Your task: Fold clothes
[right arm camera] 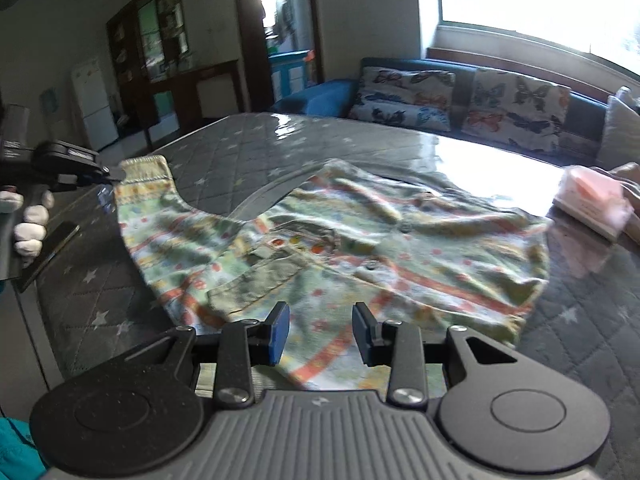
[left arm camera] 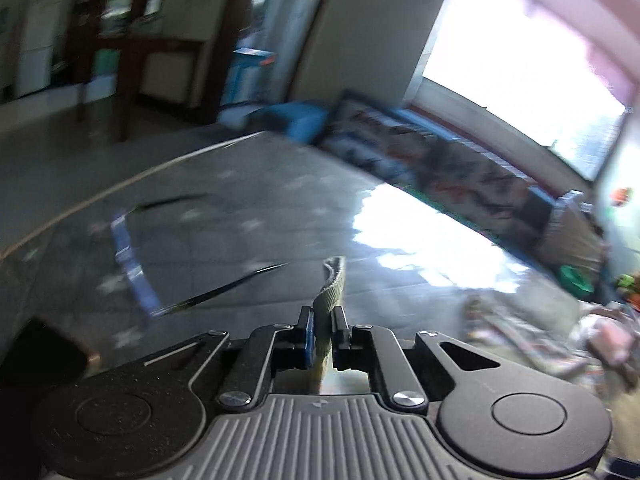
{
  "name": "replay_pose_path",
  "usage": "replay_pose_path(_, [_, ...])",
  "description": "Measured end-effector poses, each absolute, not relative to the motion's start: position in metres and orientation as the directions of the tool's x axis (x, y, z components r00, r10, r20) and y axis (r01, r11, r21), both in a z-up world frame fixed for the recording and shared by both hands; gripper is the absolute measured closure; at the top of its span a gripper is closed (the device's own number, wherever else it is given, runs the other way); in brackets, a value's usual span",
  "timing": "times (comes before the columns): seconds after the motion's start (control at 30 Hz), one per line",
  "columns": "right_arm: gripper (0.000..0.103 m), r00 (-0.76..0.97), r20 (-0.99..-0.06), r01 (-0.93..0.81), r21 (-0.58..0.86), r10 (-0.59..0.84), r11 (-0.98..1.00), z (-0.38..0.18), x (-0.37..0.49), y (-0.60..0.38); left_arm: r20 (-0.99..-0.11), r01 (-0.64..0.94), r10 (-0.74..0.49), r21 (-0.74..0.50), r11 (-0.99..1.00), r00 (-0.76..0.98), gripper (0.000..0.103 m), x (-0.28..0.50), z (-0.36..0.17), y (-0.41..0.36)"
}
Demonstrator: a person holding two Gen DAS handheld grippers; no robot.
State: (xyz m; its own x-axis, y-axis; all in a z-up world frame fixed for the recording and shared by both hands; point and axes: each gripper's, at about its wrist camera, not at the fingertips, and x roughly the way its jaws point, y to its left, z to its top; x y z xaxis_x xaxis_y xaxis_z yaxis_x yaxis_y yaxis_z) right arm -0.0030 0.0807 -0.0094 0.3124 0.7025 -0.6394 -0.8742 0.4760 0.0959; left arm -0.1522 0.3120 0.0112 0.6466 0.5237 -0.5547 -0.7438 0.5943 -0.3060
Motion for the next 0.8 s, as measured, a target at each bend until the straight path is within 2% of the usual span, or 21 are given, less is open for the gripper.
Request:
replay_pose_path(0.23, [0.069,0.380,-0.596,-0.824,0.130,0.708,0.551,-0.006,0.010,0.044,-0.456,-0.523,0.360,-0.307,0.795,0.814,0.094,-0.100,0.059,0.235])
replay_pose_path(0.37, [0.069,0.414,-0.579,-0.796,0.144,0.702,0.588,-0.007,0.016,0.023,-0.419,-0.376,0.225,-0.324,0.868,0.880,0.094,-0.069,0.073,0.193])
replay_pose_path(0.53, [0.069,0.446,-0.573,-0.757,0.168,0.688,0.631,-0.010,0.024,-0.002,-0.435,-0.234,0.074,-0.328,0.915,0.897,0.094,-0.029,0.064,0.152])
replay_pose_path(0.8, [0.069,0.469,-0.577,-0.720,0.189,0.669,0.668,-0.016,0.030,-0.025,-0.547,-0.122,-0.068,-0.303,0.945,0.835,0.093,0.004,0.025,0.104])
